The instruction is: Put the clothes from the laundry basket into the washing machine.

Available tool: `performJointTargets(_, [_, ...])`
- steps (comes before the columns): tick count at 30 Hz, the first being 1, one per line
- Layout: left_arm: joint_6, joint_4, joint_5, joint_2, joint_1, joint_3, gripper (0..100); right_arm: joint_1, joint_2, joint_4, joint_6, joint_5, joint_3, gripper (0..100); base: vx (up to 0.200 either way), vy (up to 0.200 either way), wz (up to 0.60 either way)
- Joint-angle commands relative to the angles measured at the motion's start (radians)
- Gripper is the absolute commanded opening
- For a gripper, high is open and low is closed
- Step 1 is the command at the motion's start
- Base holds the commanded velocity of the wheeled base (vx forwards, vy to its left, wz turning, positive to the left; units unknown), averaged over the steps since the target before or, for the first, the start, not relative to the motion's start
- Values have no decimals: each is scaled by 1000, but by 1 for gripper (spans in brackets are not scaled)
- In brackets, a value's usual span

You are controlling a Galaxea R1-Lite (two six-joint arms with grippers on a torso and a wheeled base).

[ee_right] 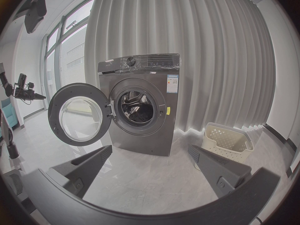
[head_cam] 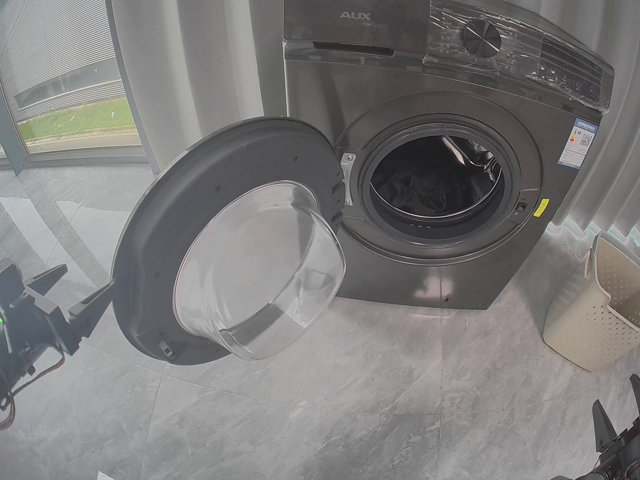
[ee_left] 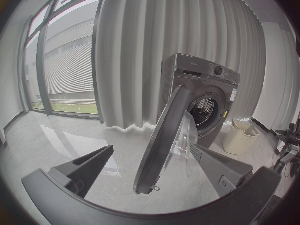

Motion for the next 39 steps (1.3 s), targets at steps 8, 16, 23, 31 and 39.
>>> performJointTargets(8, [16, -57, -266, 211, 71, -53, 100, 0, -10, -1, 0, 0, 18, 100, 0, 0, 0])
performJointTargets(16, [80, -83, -312, 297, 104, -71, 100, 0, -10, 1, 0, 0, 18, 100, 0, 0, 0])
performJointTargets(23, [71, -88, -518, 276, 66, -68, 100, 2, -10, -1, 0, 0, 18, 100, 0, 0, 0])
performJointTargets(31, [-20, -86, -628, 202, 43, -53, 100, 2, -10, 1, 0, 0, 18, 100, 0, 0, 0])
performJointTargets(39, [-218, -88, -711, 58, 46, -59, 100, 2, -10, -1, 0, 0, 18, 100, 0, 0, 0])
